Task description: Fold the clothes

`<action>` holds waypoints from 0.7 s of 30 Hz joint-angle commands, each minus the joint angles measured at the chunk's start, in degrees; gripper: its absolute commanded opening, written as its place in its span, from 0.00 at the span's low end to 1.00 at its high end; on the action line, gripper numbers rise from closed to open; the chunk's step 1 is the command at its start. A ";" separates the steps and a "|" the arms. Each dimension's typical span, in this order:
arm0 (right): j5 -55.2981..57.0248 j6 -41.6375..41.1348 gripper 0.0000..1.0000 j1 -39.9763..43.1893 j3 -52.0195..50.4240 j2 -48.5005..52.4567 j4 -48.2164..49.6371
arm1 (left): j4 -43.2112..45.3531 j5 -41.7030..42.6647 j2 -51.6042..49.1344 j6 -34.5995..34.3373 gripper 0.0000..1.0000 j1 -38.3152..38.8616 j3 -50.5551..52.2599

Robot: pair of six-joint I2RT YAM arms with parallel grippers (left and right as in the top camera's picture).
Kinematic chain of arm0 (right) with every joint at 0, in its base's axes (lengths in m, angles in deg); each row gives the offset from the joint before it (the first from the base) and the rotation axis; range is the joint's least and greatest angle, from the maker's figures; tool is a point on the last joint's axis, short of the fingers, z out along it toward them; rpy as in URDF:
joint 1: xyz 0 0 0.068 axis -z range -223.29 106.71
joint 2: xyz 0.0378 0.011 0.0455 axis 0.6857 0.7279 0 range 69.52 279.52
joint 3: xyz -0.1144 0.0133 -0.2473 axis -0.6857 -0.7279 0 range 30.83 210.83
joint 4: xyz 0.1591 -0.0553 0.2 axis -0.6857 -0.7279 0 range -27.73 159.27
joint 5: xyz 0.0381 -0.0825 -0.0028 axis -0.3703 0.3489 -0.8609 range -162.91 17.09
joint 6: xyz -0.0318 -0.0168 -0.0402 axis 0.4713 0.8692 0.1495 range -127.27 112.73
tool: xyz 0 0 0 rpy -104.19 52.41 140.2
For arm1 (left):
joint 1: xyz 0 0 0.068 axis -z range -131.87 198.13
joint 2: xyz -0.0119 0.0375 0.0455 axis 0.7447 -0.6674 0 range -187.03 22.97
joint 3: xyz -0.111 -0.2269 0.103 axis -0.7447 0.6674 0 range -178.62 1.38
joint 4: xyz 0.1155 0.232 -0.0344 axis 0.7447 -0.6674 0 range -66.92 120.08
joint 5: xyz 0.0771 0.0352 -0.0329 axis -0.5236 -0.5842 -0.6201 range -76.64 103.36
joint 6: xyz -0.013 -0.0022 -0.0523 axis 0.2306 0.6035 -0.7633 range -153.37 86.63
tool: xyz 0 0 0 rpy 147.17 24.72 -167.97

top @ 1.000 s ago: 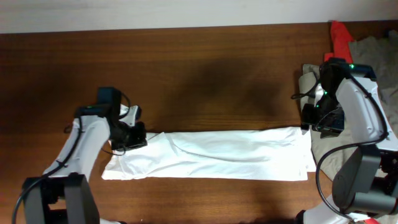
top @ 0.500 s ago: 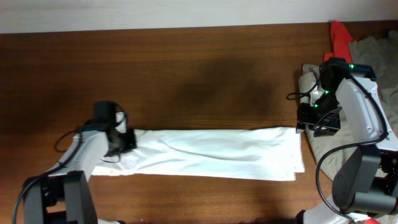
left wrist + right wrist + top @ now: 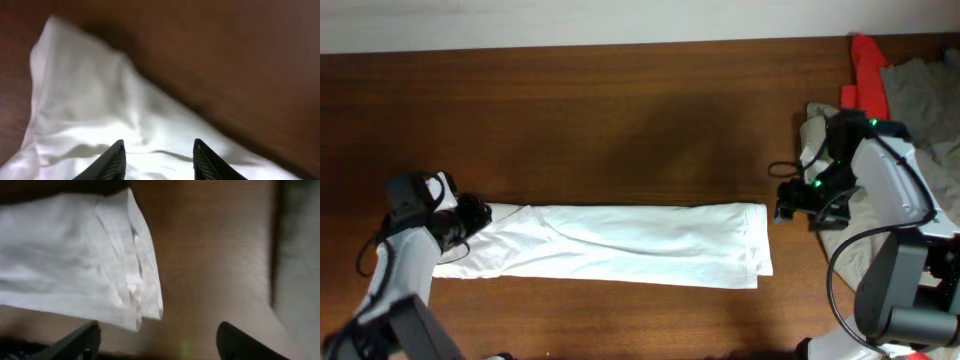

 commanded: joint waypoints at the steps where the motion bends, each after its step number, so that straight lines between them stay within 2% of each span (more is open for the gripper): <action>1: -5.16 0.46 0.85 -0.11 -7.28 -0.61 5.25 | -1.86 4.04 7.39 0.28 0.47 -0.17 -1.95; 9: -11.19 0.39 0.93 -0.46 -18.36 -0.57 17.49 | -6.86 4.07 9.40 0.28 0.48 -0.17 -1.95; 12: -12.35 0.42 0.92 -3.17 -20.04 -0.57 19.08 | -7.13 4.04 9.40 0.28 0.48 -0.17 -1.95; 13: -12.33 0.42 0.89 -4.83 -20.48 -0.57 19.50 | -7.32 4.04 9.40 0.28 0.49 -0.17 -1.95; 14: -12.15 0.39 0.85 -6.05 -20.55 -0.57 19.65 | -7.54 4.04 9.40 0.28 0.49 -0.17 -1.95; 15: -12.11 0.37 0.68 -7.26 -20.55 -0.57 19.93 | -7.69 4.04 9.40 0.28 0.49 -0.17 -1.95; 17: -10.54 -2.86 0.42 -8.31 -20.55 -0.57 20.50 | -8.20 4.07 9.40 0.28 0.49 -0.17 -1.95; 19: -7.21 -6.19 0.08 -8.13 -20.48 -0.57 20.92 | -8.92 4.07 9.40 0.28 0.49 -0.17 -1.95; 20: -5.51 -6.29 0.04 -7.72 -19.71 -0.57 20.94 | -9.46 4.07 9.40 0.28 0.48 -0.17 -1.95; 21: -4.31 -6.29 0.04 -7.26 -18.49 -0.57 20.83 | -9.73 4.07 9.40 0.28 0.48 -0.15 -1.95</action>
